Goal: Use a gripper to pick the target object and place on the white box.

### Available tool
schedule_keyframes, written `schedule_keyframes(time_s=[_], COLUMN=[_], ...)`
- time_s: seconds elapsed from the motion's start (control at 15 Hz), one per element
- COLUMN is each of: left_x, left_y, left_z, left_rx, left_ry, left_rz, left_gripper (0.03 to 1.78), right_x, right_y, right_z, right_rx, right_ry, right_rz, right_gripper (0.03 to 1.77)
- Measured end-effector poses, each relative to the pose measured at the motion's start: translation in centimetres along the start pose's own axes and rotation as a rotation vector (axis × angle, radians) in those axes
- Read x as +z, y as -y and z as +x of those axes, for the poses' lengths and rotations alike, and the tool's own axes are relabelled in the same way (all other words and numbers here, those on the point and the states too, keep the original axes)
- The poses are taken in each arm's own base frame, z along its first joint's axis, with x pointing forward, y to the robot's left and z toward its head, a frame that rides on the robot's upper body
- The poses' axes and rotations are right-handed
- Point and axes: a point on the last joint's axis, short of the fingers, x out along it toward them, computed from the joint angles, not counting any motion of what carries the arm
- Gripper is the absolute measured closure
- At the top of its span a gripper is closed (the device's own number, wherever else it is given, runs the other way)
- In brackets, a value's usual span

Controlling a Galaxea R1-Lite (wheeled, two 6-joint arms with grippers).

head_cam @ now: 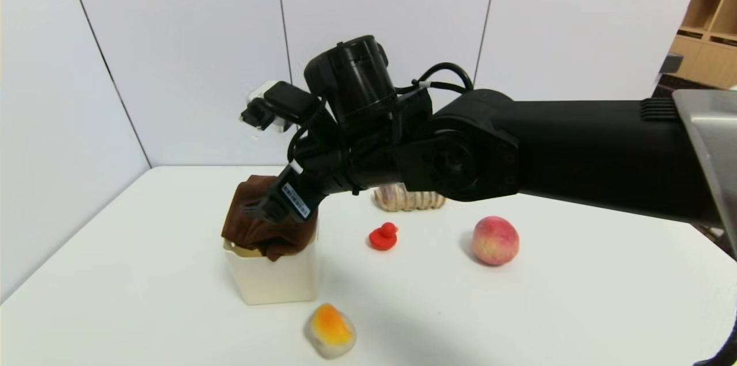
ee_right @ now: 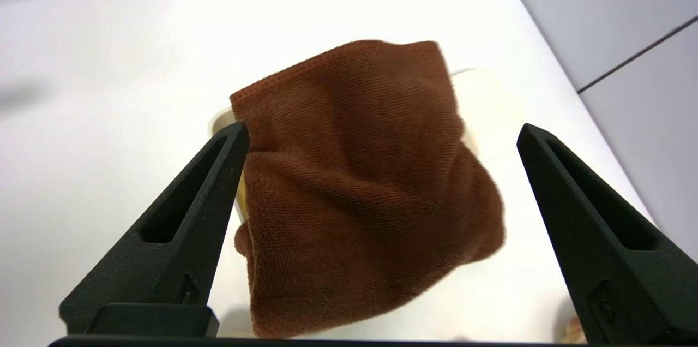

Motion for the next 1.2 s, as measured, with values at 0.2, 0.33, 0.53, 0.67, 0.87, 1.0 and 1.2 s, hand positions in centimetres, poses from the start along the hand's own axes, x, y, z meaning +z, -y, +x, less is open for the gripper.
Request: schedule_keyframes(time_s=[0.2, 0.33, 0.53, 0.67, 0.87, 1.0, 1.2], left_x=[0.0, 0.0, 0.0, 0.0, 0.0, 0.0, 0.0], left_y=[0.0, 0.0, 0.0, 0.0, 0.0, 0.0, 0.0], left_z=[0.0, 0.0, 0.0, 0.0, 0.0, 0.0, 0.0], left_rx=[0.0, 0.0, 0.0, 0.0, 0.0, 0.0, 0.0], left_ry=[0.0, 0.0, 0.0, 0.0, 0.0, 0.0, 0.0], left_rz=[0.0, 0.0, 0.0, 0.0, 0.0, 0.0, 0.0], left_gripper=[0.12, 0.12, 0.12, 0.12, 0.12, 0.12, 0.12], right_x=[0.5, 0.3, -0.8, -2.0, -3.9, -5.4, -8.1], right_y=[2.0, 4.4, 8.6, 10.4, 11.5, 11.4, 9.6], right_z=[-2.0, -3.6, -7.2, -10.2, -15.6, -19.9, -26.9], right_rx=[-0.053, -0.119, -0.232, -0.292, -0.384, -0.46, -0.597], right_ry=[0.022, 0.032, 0.009, -0.04, -0.07, -0.084, -0.098], right_rz=[0.061, 0.15, 0.28, 0.355, 0.449, 0.497, 0.564], right_gripper=[0.11, 0.11, 0.11, 0.11, 0.11, 0.11, 0.11])
